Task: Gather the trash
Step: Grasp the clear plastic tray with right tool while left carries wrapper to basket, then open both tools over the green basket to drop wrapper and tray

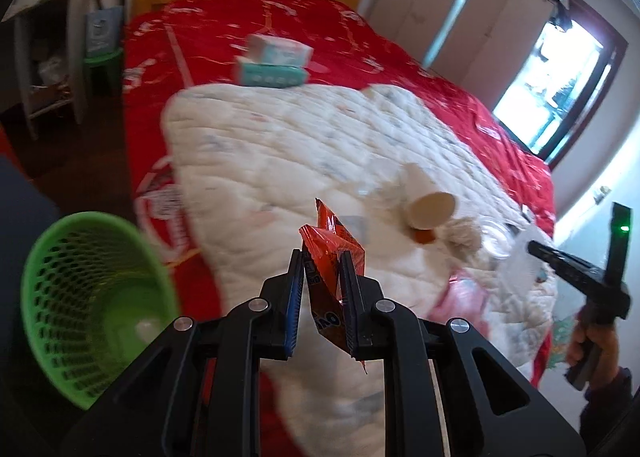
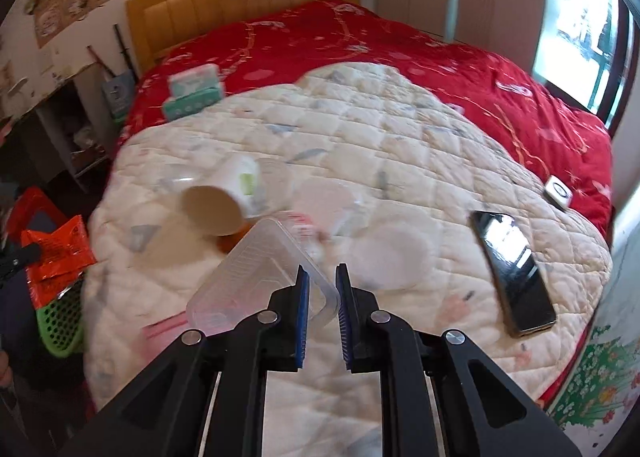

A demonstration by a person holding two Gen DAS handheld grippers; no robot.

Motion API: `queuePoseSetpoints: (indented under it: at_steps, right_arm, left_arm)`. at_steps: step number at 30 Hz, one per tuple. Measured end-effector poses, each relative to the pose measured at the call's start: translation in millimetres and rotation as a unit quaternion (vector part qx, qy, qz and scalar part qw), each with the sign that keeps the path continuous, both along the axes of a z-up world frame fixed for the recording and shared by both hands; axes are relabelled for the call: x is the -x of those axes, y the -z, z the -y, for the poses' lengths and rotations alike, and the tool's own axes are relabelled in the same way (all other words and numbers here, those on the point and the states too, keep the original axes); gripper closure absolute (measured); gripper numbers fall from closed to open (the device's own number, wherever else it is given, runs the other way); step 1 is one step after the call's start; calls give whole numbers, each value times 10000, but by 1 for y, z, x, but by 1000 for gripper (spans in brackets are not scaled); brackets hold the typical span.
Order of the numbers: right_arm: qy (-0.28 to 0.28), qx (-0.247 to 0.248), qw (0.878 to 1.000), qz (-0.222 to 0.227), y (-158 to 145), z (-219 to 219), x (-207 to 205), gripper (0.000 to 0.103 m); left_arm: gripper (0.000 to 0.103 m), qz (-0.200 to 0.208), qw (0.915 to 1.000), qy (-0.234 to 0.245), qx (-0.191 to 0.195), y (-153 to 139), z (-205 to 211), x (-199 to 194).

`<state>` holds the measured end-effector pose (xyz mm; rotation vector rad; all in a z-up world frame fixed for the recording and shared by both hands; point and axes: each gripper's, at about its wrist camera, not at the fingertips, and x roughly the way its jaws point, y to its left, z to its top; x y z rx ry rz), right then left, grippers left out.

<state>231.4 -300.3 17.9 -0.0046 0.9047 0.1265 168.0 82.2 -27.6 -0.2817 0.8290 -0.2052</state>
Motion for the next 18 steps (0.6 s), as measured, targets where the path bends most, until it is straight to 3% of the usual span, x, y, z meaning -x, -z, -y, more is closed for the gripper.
queuePoseSetpoints:
  at_steps: [10, 18]
  right_arm:
    - [-895, -125, 9959, 95, -15, -99, 14, 90]
    - [-1487, -171, 9887, 97, -22, -176, 17, 90]
  left_arm:
    - [86, -242, 9925, -1037, -608, 15, -108, 34]
    - [86, -668, 9840, -1455, -776, 47, -159, 37]
